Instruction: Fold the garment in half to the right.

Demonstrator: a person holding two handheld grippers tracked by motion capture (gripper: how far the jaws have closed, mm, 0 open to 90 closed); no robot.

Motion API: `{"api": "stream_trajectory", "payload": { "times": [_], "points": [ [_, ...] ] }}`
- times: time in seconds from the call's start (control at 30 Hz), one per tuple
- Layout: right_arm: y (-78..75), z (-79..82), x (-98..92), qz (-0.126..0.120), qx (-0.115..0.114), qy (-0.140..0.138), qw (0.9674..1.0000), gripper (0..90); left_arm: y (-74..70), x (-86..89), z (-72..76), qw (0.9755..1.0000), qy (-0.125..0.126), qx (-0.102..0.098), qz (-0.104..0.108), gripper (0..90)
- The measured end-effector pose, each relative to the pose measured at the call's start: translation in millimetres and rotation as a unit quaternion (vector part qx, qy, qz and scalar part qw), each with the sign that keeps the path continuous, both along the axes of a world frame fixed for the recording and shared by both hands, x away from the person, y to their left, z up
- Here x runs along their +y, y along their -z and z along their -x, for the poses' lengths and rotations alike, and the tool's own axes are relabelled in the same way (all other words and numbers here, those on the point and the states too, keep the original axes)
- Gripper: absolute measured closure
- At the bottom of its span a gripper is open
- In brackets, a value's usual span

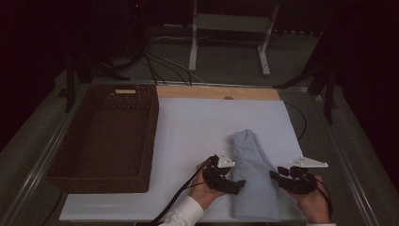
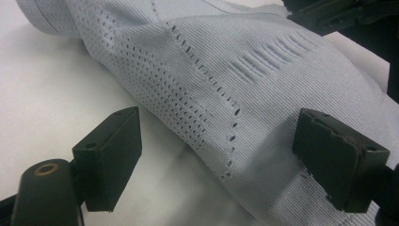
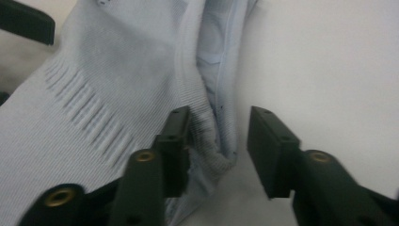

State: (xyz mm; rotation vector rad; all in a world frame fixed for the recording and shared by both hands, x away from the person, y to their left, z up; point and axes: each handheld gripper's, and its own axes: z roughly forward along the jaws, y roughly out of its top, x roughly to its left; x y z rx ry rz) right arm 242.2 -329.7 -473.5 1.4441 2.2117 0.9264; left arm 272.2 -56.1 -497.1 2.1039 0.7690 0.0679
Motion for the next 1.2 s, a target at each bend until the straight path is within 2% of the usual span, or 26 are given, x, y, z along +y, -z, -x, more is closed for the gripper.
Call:
{"api": "stream_trajectory", "payload": {
  "times": [0.2,0.27,0.47,0.6,0.7,0.87,0.97,1.07,1.2],
  "points": [
    [-2.2,0.7,0.5,0.003,-0.01,0.007,0.9999,45.0,3.4,-2.5,-0.5,0.9999,0.01,0.011,-0.008,22.1],
    [-2.4,0.7,0.9,0.006,-0.012,0.007,0.9999,42.8,3.8,-3.3,0.0,0.9998,0.012,0.01,-0.011,24.7],
    [-3.6,1.1,1.0,0.008,-0.016,0.007,0.9998,38.9,5.7,-4.8,-1.4,0.9994,0.02,0.026,-0.006,30.0],
    [-4.0,1.4,1.1,0.009,-0.018,0.005,0.9998,38.5,6.2,-6.4,-1.8,0.9989,0.028,0.036,-0.013,37.2],
    [-4.6,1.5,0.6,0.01,-0.018,0.005,0.9998,37.1,7.1,-6.5,-3.3,0.9982,0.031,0.048,-0.018,47.3],
    [-6.1,1.7,0.9,0.013,-0.02,0.001,0.9997,36.8,5.4,-6.7,-3.4,0.9978,0.032,0.046,-0.034,69.9],
    [-6.4,1.9,1.2,0.015,-0.02,-0.001,0.9997,36.9,3.2,-9.5,-0.8,0.9976,0.036,0.028,-0.053,78.8],
    [-7.1,2.2,0.0,0.014,-0.02,0.002,0.9997,37.1,-0.1,-9.4,-0.2,0.9979,0.032,0.015,-0.054,81.9],
    [-7.9,2.5,-2.1,0.014,-0.022,0.005,0.9997,37.6,-2.4,-8.5,-1.5,0.998,0.024,0.007,-0.058,82.7]
  ]
}}
